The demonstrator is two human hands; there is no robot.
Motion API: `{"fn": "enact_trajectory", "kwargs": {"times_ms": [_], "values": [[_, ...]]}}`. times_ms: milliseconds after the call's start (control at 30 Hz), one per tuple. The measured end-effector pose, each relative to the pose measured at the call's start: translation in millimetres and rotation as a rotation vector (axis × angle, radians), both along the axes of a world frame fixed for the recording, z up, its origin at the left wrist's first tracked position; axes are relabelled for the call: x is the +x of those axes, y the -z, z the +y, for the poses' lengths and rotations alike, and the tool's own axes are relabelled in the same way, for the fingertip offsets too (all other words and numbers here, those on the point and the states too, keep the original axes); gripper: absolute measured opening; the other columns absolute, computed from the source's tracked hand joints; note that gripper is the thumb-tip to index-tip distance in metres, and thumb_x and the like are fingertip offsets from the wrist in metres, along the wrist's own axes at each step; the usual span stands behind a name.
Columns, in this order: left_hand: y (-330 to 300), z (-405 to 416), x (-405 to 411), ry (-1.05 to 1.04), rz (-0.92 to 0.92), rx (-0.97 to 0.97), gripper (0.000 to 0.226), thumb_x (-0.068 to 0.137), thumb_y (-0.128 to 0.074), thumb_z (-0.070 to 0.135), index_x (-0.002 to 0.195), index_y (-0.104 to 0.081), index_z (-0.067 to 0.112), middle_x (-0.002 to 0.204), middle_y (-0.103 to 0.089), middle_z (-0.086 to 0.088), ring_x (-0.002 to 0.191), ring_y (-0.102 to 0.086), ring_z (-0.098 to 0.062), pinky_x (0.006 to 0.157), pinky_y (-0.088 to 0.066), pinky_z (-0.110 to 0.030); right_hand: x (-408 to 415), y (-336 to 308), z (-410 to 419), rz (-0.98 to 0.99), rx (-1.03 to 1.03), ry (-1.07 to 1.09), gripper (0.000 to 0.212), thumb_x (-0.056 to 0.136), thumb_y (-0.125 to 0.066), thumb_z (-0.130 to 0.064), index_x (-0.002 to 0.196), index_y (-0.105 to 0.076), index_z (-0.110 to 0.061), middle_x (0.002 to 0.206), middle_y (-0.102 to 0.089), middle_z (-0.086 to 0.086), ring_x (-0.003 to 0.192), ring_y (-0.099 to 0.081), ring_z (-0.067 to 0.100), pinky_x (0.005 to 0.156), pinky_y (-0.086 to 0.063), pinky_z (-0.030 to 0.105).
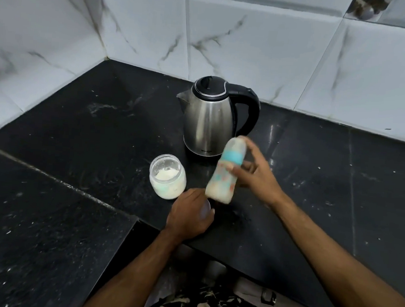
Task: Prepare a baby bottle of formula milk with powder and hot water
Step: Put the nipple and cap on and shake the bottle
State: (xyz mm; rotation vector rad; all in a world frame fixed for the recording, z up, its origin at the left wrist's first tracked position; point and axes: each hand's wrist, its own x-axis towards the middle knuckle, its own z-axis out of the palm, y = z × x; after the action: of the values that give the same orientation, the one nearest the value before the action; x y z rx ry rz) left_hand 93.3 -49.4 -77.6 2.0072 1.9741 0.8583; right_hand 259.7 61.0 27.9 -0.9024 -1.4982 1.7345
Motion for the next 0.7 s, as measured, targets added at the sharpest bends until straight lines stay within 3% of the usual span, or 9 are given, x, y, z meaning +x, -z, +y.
{"fn": "enact_trajectory", "kwargs": {"times_ms": [67, 133, 233, 300, 467, 533, 633, 700], "values": [[4, 0, 0, -0.001, -0.014, 0.019, 0.038, 0.081, -0.061, 0.040, 0.110, -0.069, 0.017, 0.111, -0.068, 0.004, 0.103, -0.061, -0.015, 0.093, -0.039, -0.020, -2, -4, 14, 0.173, -0.102, 0.225, 0.077, 0.078, -0.072, -0.023, 0.143, -0.034, -0.030, 0.116, -0.070, 0.013, 0.103, -0.070, 0.030, 0.070, -0.061, 0.041], [4, 0, -1, 0.004, -0.017, 0.032, 0.037, 0.080, -0.064, 0.038, 0.111, -0.068, 0.017, 0.111, -0.068, 0.004, 0.103, -0.060, -0.014, 0.093, -0.043, -0.023, -2, -1, 14, 0.201, -0.121, 0.244, 0.076, 0.080, -0.071, -0.023, 0.145, -0.032, -0.030, 0.114, -0.071, 0.009, 0.101, -0.071, 0.028, 0.069, -0.061, 0.042], [2, 2, -1, 0.006, -0.010, 0.032, 0.033, 0.077, -0.073, 0.033, 0.105, -0.068, 0.017, 0.102, -0.069, 0.002, 0.094, -0.057, -0.014, 0.080, -0.041, -0.021, 3, 2, -6, -0.076, 0.016, -0.106, 0.074, 0.082, -0.072, -0.013, 0.142, -0.034, -0.031, 0.119, -0.066, 0.017, 0.098, -0.072, 0.022, 0.067, -0.060, 0.033], [0, 2, -1, 0.007, -0.006, 0.014, 0.033, 0.079, -0.071, 0.036, 0.106, -0.068, 0.017, 0.103, -0.069, 0.002, 0.096, -0.056, -0.013, 0.079, -0.038, -0.019, 5, 3, -8, -0.122, 0.051, -0.213, 0.078, 0.078, -0.074, -0.014, 0.143, -0.033, -0.029, 0.114, -0.069, 0.014, 0.097, -0.073, 0.022, 0.069, -0.059, 0.032], [7, 0, -1, 0.006, -0.025, 0.035, 0.039, 0.082, -0.062, 0.039, 0.114, -0.068, 0.018, 0.115, -0.067, 0.005, 0.106, -0.059, -0.013, 0.096, -0.040, -0.020, -1, -5, 20, 0.166, -0.111, 0.247, 0.073, 0.080, -0.071, -0.024, 0.142, -0.034, -0.026, 0.105, -0.073, 0.006, 0.098, -0.072, 0.027, 0.072, -0.061, 0.045], [5, 1, -2, 0.014, -0.020, 0.032, 0.037, 0.081, -0.063, 0.038, 0.110, -0.068, 0.017, 0.109, -0.068, 0.004, 0.102, -0.058, -0.013, 0.091, -0.042, -0.022, 0, -2, 11, 0.058, -0.078, 0.139, 0.072, 0.085, -0.070, -0.019, 0.145, -0.032, -0.028, 0.110, -0.071, 0.010, 0.100, -0.071, 0.029, 0.069, -0.061, 0.043], [2, 3, -2, 0.038, -0.002, 0.015, 0.038, 0.080, -0.064, 0.037, 0.111, -0.068, 0.016, 0.107, -0.068, 0.002, 0.098, -0.057, -0.015, 0.086, -0.037, -0.017, 5, 2, -5, -0.210, 0.024, -0.195, 0.079, 0.078, -0.075, -0.021, 0.144, -0.033, -0.030, 0.114, -0.069, 0.011, 0.099, -0.072, 0.025, 0.070, -0.061, 0.040], [3, 2, -2, 0.035, -0.008, 0.022, 0.039, 0.080, -0.064, 0.037, 0.113, -0.068, 0.016, 0.109, -0.068, 0.002, 0.100, -0.057, -0.015, 0.089, -0.034, -0.015, 4, -2, 2, -0.137, 0.017, -0.112, 0.080, 0.074, -0.076, -0.024, 0.143, -0.035, -0.029, 0.118, -0.068, 0.013, 0.100, -0.072, 0.026, 0.072, -0.062, 0.045]]}}
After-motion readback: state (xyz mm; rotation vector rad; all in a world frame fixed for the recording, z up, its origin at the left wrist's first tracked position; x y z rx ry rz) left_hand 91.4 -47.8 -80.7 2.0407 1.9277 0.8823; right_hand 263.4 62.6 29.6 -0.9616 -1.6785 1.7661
